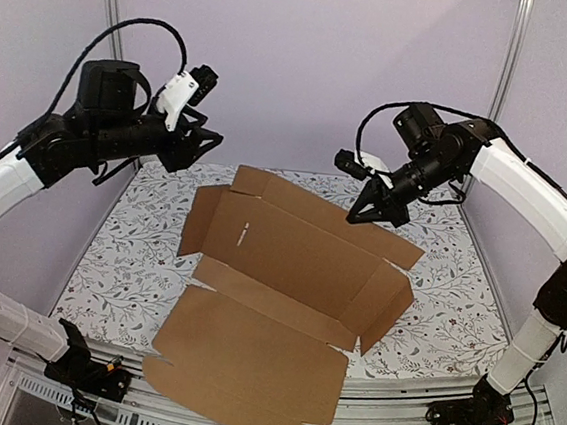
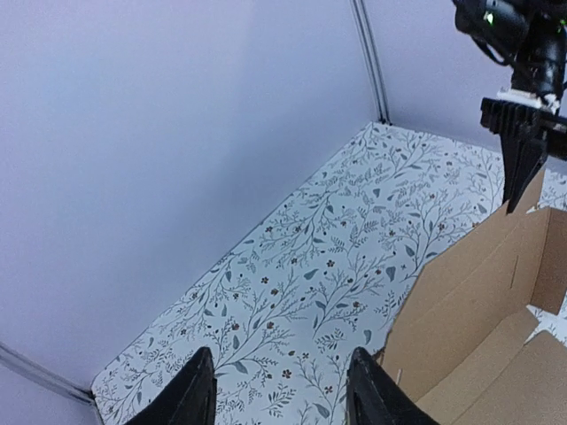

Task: Fold the paper box

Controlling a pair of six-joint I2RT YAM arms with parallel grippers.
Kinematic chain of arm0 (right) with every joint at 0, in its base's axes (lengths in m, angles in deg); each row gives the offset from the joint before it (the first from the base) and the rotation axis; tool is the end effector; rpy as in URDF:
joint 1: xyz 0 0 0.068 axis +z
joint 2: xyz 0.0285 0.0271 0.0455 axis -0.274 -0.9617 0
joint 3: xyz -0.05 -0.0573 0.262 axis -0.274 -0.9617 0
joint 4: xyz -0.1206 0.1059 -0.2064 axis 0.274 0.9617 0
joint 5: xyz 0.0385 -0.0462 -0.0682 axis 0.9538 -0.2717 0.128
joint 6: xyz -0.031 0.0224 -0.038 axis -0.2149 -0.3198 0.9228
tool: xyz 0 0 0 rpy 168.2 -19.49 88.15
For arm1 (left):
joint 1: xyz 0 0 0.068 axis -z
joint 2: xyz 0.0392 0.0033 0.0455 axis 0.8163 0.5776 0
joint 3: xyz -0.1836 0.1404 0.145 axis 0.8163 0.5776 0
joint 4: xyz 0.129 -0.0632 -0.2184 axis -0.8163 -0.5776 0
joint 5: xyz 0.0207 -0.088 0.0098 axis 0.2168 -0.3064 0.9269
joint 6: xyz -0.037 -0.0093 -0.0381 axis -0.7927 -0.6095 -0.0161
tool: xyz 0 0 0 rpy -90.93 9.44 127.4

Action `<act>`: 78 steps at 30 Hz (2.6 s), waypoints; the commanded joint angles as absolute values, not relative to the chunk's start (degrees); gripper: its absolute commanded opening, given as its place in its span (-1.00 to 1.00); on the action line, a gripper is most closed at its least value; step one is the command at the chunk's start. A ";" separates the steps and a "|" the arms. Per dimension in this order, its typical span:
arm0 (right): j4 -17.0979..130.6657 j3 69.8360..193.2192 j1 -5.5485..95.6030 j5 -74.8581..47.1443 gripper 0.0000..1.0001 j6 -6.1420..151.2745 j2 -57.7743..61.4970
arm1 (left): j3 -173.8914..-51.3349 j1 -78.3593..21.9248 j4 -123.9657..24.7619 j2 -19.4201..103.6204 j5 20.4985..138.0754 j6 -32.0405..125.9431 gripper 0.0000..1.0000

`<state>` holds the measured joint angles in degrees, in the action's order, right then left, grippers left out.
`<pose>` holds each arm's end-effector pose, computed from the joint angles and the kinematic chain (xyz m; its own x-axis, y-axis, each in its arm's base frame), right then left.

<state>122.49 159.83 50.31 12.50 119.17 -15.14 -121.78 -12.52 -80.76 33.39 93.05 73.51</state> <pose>0.2741 0.2118 0.3695 -0.1060 -0.7158 -0.6902 -0.9941 0.0912 0.0581 0.1826 -0.1609 0.4487 -0.0232 0.3683 -0.9294 0.6271 0.7294 0.2734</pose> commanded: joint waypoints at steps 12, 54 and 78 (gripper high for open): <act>125.51 162.20 54.01 9.12 -1.00 120.03 -13.97 | -126.45 -15.08 -91.00 45.50 69.79 81.35 -0.01; 134.37 166.02 54.09 20.14 -1.00 128.07 -15.27 | -126.01 -8.33 -83.66 55.91 58.12 83.94 -0.33; 136.30 166.43 38.86 28.08 -0.27 124.17 -9.44 | -115.41 -10.24 -75.68 46.94 60.17 82.98 -1.00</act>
<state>133.29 165.12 47.30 21.24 125.29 -13.57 -117.30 -9.53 -78.80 49.98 59.17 83.26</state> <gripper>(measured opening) 0.353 0.039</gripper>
